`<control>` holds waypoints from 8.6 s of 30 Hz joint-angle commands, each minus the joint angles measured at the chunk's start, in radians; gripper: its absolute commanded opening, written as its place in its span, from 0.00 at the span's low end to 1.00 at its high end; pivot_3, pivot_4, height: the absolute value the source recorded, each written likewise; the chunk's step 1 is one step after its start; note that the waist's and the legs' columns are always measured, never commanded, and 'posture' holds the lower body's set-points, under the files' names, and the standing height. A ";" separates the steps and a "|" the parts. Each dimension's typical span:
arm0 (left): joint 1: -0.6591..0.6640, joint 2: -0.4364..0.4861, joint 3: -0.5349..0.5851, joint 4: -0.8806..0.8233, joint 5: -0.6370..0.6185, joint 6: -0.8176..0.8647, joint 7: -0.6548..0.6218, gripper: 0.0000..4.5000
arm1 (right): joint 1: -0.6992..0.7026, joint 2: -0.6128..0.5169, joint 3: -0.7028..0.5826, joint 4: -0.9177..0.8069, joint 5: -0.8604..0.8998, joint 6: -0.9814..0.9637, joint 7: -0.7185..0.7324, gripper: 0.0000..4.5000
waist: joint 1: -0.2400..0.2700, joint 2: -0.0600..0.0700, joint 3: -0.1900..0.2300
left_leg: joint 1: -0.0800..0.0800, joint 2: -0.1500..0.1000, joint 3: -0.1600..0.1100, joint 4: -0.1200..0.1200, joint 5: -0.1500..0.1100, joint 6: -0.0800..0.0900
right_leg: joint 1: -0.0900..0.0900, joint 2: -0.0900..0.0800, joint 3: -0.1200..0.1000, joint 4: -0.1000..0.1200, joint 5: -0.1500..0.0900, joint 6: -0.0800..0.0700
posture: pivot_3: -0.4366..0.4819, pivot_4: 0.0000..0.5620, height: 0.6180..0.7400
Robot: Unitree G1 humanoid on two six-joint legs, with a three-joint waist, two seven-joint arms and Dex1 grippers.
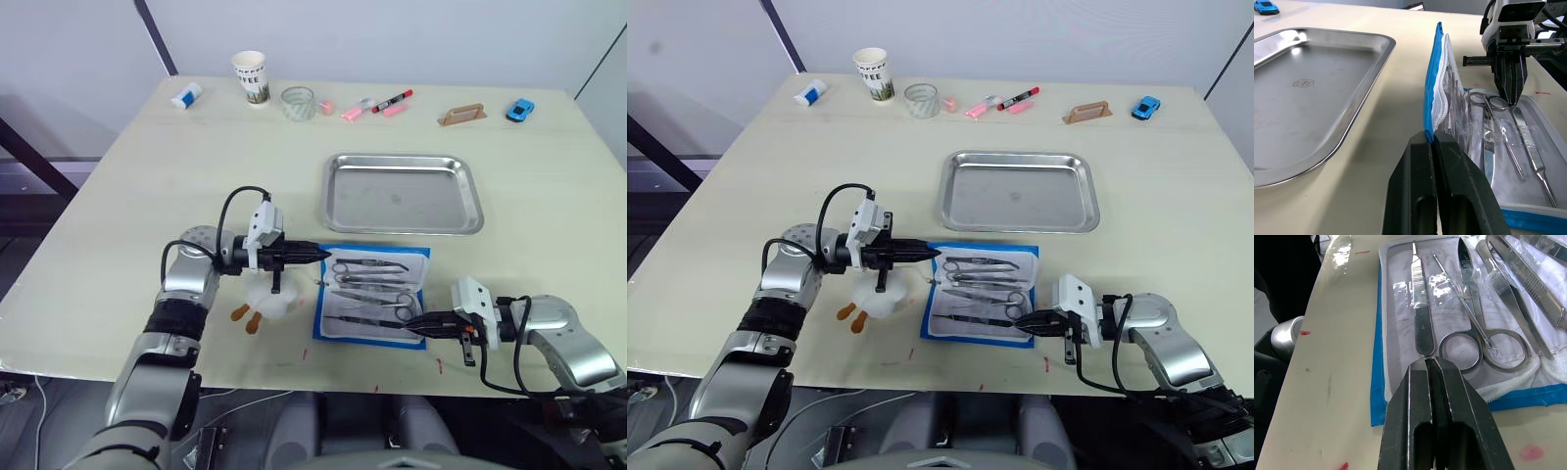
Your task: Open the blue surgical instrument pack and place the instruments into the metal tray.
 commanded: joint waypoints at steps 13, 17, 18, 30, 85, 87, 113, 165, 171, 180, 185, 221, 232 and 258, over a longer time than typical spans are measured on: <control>-0.072 -0.054 -0.055 0.207 0.198 -0.075 0.245 0.00 | 0.001 0.012 0.008 0.016 -0.022 -0.005 -0.017 0.02 | -0.008 0.000 0.000 | 0.000 0.000 0.000 0.000 0.000 0.000 | 0.000 0.000 0.000 0.000 0.000 0.000 | 0.48 0.27 1.00; -0.092 -0.059 -0.084 0.248 0.246 -0.082 0.276 0.00 | -0.001 0.011 0.005 0.012 -0.021 -0.004 -0.020 0.02 | -0.006 0.000 0.000 | 0.000 0.000 0.000 0.000 0.000 0.000 | 0.000 0.000 0.000 0.001 0.000 0.000 | 0.48 0.27 1.00; -0.095 -0.061 -0.089 0.255 0.255 -0.083 0.281 0.00 | -0.001 0.011 0.006 0.011 -0.022 -0.005 -0.020 0.02 | -0.004 0.000 -0.001 | 0.001 0.000 0.000 0.000 0.000 0.000 | 0.001 0.000 -0.001 0.001 0.000 0.000 | 0.48 0.27 1.00; -0.081 -0.048 -0.064 0.175 0.200 -0.007 0.242 0.38 | -0.001 0.013 0.008 0.017 -0.027 -0.010 -0.018 0.00 | -0.003 0.000 -0.003 | 0.001 0.000 0.000 0.000 0.000 0.000 | 0.001 0.000 -0.001 0.000 0.000 0.000 | 0.48 0.27 1.00; 0.169 0.334 -0.013 -0.364 -0.240 0.010 -0.142 1.00 | -0.151 0.018 -0.102 0.174 -0.008 -0.170 0.018 0.97 | -0.012 0.001 0.000 | -0.001 0.002 0.003 -0.001 0.000 0.000 | -0.003 -0.003 -0.005 0.000 0.000 0.000 | 0.48 0.27 1.00; 0.174 0.333 -0.006 -0.367 -0.240 0.015 -0.142 1.00 | -0.173 0.029 -0.084 0.215 -0.032 -0.202 0.028 0.97 | -0.010 0.001 0.000 | -0.001 0.002 0.004 -0.001 0.000 0.000 | -0.003 -0.003 -0.004 0.000 0.000 0.000 | 0.48 0.27 1.00; 0.184 0.332 0.006 -0.361 -0.226 0.014 -0.142 1.00 | -0.197 0.078 -0.050 0.140 -0.011 -0.206 0.029 0.97 | -0.011 0.002 0.000 | 0.000 0.002 0.003 -0.001 0.000 0.000 | -0.003 -0.003 -0.004 0.000 0.000 0.000 | 0.48 0.27 1.00; -0.216 0.061 -0.112 0.235 0.096 -0.150 -0.087 0.65 | -0.263 0.123 0.059 0.309 -0.157 -0.060 -0.014 1.00 | -0.018 0.000 -0.001 | 0.004 0.004 0.004 -0.002 0.000 0.000 | -0.003 -0.014 -0.027 0.000 0.003 -0.004 | 0.48 0.27 1.00; -0.313 -0.007 -0.135 0.381 0.163 -0.224 -0.119 0.34 | -0.242 0.126 0.057 0.297 -0.157 -0.060 -0.024 1.00 | -0.013 -0.001 -0.001 | 0.003 0.004 0.003 -0.002 0.000 0.000 | -0.003 -0.013 -0.028 0.000 0.003 -0.004 | 0.48 0.27 1.00; -0.381 -0.080 -0.161 0.522 0.261 -0.339 -0.068 0.34 | -0.237 0.136 0.059 0.289 -0.158 -0.061 -0.037 1.00 | -0.016 -0.001 -0.001 | 0.003 0.004 0.002 -0.002 0.000 0.000 | -0.003 -0.013 -0.027 0.000 0.003 -0.004 | 0.48 0.27 1.00; -0.393 -0.119 -0.170 0.562 0.319 -0.368 0.000 0.34 | -0.238 0.138 0.060 0.289 -0.160 -0.064 -0.042 1.00 | -0.015 -0.001 -0.001 | 0.003 0.004 0.002 -0.002 0.000 0.000 | -0.003 -0.013 -0.028 0.000 0.003 -0.004 | 0.48 0.27 1.00; -0.374 -0.096 -0.191 0.598 0.420 -0.355 -0.010 0.01 | -0.252 0.163 0.074 0.307 -0.187 -0.090 -0.054 1.00 | -0.027 -0.001 -0.002 | 0.005 0.004 0.002 -0.003 0.000 0.000 | -0.002 -0.013 -0.027 0.001 0.003 -0.004 | 0.48 0.27 1.00; -0.376 -0.066 -0.152 0.544 0.387 -0.291 0.009 0.01 | -0.255 0.167 0.077 0.316 -0.188 -0.089 -0.057 1.00 | -0.037 -0.001 -0.002 | 0.005 0.004 0.002 -0.003 0.000 0.000 | -0.002 -0.013 -0.027 0.001 0.003 -0.004 | 0.48 0.27 1.00; -0.294 0.014 -0.161 0.207 0.361 -0.119 0.017 0.01 | -0.243 0.181 0.089 0.332 -0.201 -0.107 -0.064 1.00 | -0.040 -0.001 -0.002 | 0.005 0.004 0.001 -0.003 0.000 0.000 | -0.002 -0.012 -0.026 0.001 0.003 -0.005 | 0.48 0.27 1.00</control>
